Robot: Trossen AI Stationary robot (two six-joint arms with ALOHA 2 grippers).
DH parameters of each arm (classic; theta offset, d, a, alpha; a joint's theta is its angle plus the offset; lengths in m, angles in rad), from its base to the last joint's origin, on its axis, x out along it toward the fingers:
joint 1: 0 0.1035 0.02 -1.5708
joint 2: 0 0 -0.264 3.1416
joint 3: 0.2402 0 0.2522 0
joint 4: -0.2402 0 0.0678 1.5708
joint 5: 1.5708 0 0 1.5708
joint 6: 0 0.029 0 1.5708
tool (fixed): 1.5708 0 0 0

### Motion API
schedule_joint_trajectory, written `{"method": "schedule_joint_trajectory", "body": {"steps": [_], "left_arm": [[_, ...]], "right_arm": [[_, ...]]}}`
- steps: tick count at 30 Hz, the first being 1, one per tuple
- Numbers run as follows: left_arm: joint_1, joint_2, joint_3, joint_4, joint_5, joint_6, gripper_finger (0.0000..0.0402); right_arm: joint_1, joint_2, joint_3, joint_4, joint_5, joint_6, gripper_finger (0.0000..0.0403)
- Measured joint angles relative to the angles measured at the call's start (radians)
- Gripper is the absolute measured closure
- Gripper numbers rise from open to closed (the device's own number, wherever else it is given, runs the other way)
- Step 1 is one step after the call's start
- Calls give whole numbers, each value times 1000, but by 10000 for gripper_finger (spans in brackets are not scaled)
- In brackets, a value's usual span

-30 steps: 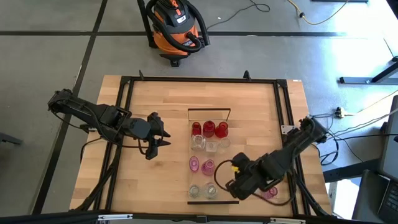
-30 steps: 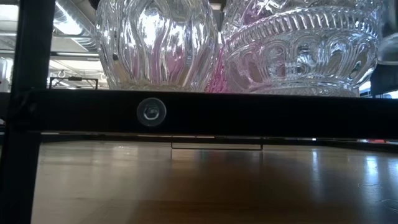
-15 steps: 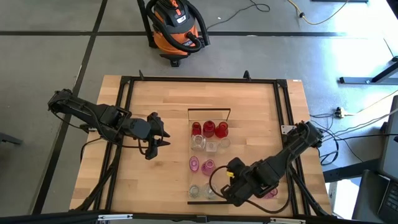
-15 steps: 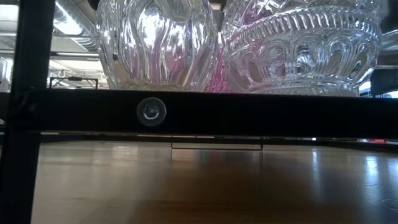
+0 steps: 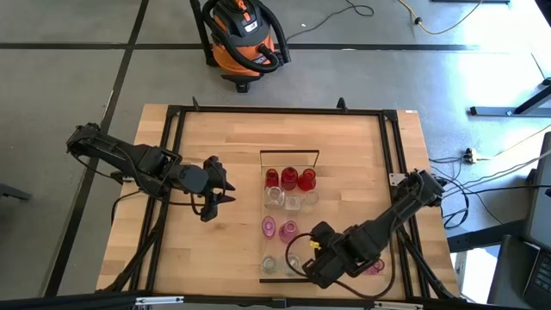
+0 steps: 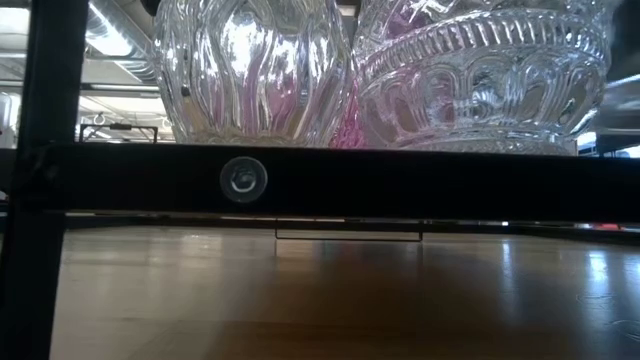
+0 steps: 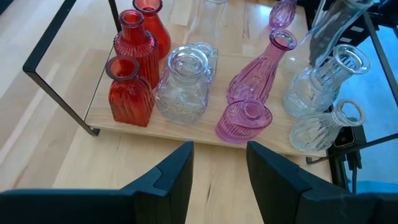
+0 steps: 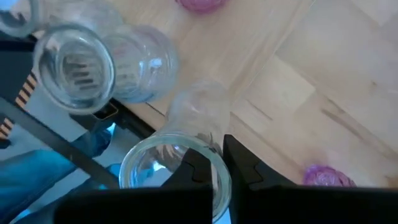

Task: Sort vases onto shelf
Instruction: Put the transparent vase on the shelf aligned with the other transparent vases

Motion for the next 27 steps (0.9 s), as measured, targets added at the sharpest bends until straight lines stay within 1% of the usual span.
{"method": "schedule_joint_trajectory", "body": {"steps": [6,16,23,27], "left_arm": [[0,0,0,0,0,0,259],[0,0,0,1,0,-1,259],[0,0,0,1,1,-3,259],[0,0,0,1,2,-4,259]], "right_arm": [[-8,1,0,2,9,-28,403],[-19,44,0,22,-35,-86,403],[-19,55,-1,24,-37,-100,402],[-19,59,0,41,-37,-100,393]]}}
